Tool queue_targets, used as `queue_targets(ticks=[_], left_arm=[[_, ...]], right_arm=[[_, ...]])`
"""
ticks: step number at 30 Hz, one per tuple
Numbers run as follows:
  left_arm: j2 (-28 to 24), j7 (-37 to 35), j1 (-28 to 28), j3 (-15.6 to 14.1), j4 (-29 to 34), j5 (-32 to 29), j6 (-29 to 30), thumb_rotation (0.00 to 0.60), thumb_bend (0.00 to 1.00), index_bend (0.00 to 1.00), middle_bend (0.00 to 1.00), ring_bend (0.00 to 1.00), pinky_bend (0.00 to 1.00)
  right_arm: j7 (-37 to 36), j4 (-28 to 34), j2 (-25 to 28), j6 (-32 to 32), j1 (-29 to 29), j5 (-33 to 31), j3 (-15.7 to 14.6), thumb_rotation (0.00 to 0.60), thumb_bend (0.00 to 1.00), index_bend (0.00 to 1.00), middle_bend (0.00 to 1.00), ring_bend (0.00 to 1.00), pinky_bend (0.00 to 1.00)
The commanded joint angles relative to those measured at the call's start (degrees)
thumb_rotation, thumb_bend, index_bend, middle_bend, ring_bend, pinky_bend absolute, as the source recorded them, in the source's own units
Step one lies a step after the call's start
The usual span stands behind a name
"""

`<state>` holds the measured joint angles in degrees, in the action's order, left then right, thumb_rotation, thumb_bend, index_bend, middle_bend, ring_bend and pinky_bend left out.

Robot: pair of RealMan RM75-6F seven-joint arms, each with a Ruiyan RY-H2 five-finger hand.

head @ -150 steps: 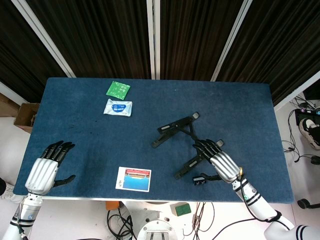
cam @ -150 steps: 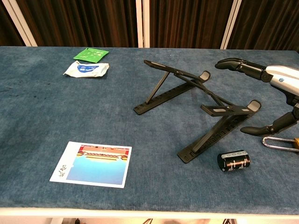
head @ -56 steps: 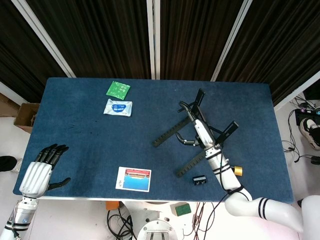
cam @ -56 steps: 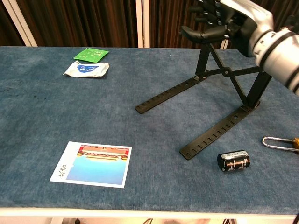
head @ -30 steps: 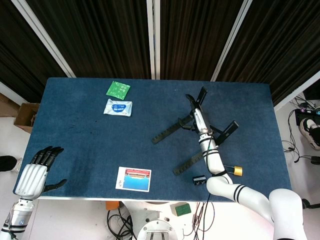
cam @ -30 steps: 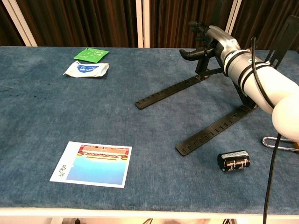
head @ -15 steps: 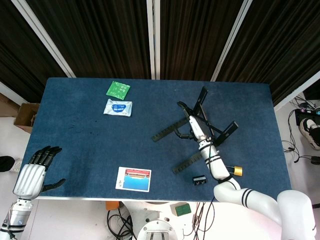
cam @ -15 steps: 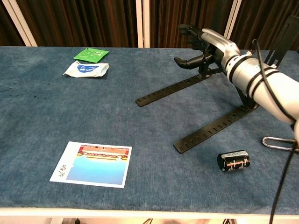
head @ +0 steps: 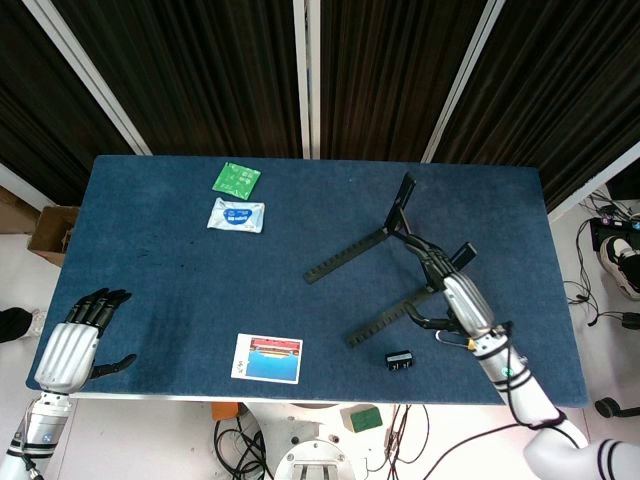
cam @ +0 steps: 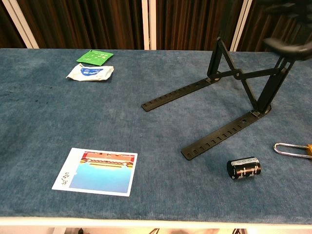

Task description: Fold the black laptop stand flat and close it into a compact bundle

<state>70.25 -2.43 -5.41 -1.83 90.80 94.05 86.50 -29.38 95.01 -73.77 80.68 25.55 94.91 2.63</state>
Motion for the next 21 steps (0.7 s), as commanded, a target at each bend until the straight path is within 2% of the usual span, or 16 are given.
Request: queue_targets(ticks=[1, 6, 13, 17, 21], left_arm=[[0.0, 0.4, -0.3, 0.2, 0.4, 0.0, -0.3, 0.600, 0.10, 0.16, 0.15, 0.09, 0.16], [-0.1, 1.4, -1.0, 0.4, 1.3, 0.0, -1.2, 0.600, 0.10, 0.16, 0.15, 0.09, 0.16], [-0.1, 2.2, -1.3, 0.5, 2.1, -0.3, -1.7, 0.600, 0.10, 0.16, 0.15, 0.09, 0.16], [-0.3, 2.7, -1.3, 0.5, 2.5, -0.5, -1.6, 0.600, 0.10, 0.16, 0.15, 0.09, 0.16], [-0.7, 2.9, -1.1, 0.5, 2.8, -0.9, -1.4, 0.600, 0.10, 0.16, 0.15, 0.09, 0.16]], right_arm=[[-1.1, 2.4, 5.0, 5.7, -4.8, 2.0, -2.3, 0.600, 0.36, 0.00, 0.01, 0.00, 0.00], [-5.8, 0.1, 7.2, 6.0, -6.4, -2.7, -0.9, 0.600, 0.19, 0.00, 0.00, 0.00, 0.00], [-11.3, -6.3, 5.2, -1.7, -4.2, -10.9, 2.8, 0.600, 0.18, 0.00, 0.00, 0.00, 0.00], [-14.4, -9.8, 3.0, -5.7, -2.7, -10.8, 2.8, 0.600, 0.16, 0.00, 0.00, 0.00, 0.00], [-17.7, -11.2, 1.3, -6.7, -1.9, -6.8, 1.2, 0.600, 0.08, 0.00, 0.00, 0.00, 0.00]])
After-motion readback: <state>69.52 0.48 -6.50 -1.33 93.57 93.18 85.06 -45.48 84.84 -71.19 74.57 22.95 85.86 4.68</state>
